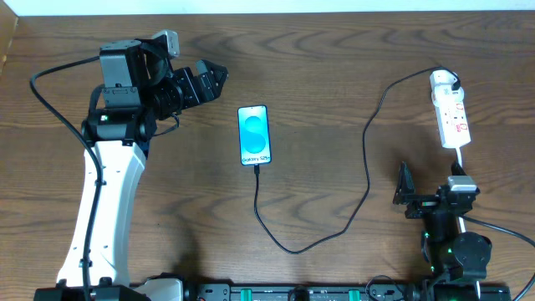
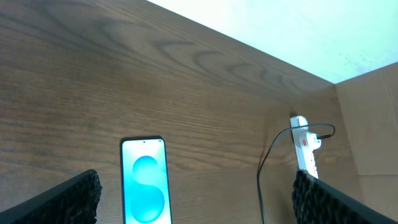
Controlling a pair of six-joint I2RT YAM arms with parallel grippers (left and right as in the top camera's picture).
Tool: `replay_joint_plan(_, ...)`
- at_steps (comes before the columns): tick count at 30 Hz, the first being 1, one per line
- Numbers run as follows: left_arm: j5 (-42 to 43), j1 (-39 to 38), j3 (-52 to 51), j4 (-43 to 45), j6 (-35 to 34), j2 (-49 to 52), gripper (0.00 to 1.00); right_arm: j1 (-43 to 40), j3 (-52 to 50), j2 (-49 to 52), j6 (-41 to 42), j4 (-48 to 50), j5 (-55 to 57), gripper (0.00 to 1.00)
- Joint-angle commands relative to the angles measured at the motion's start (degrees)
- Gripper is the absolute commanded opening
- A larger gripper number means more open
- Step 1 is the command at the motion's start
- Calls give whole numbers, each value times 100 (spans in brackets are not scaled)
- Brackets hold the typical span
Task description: Plug charger to phone and switch on socket
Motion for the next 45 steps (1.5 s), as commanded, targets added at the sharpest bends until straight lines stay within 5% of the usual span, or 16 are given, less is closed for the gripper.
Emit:
replay_joint_plan(1,-52,20,-2,-11,98,-11,98,72,-168,-140,-28,-24,229,99)
replay_joint_plan(45,-52,20,-2,-11,98,-11,98,72,-164,-280,-31,-249,271,99)
